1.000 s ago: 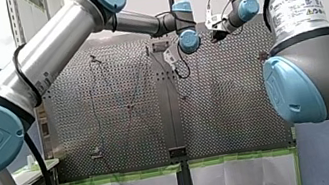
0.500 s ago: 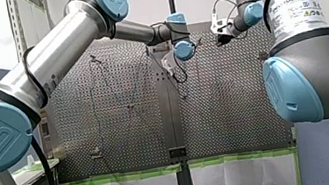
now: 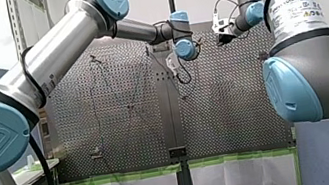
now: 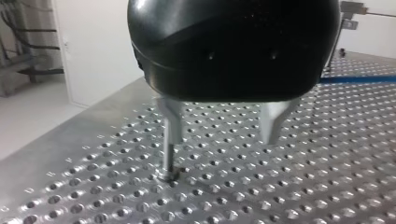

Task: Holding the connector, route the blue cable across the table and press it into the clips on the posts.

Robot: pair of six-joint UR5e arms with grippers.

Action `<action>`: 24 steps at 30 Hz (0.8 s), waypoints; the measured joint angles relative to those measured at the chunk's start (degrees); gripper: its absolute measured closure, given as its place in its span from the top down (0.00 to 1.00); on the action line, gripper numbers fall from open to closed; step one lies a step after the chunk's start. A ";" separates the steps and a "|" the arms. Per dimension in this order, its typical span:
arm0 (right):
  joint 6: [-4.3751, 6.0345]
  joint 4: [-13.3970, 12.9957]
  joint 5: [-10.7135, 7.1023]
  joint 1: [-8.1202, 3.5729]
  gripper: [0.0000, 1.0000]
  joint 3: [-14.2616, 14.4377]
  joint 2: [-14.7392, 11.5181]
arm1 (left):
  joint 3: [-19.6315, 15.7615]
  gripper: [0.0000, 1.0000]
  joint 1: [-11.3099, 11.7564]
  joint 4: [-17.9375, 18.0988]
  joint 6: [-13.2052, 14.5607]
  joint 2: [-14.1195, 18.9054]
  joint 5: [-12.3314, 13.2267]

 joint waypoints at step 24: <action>-0.04 0.21 -0.16 0.05 0.00 -0.01 -0.07 | -5.83 1.00 -2.60 -7.74 -1.04 6.13 -4.12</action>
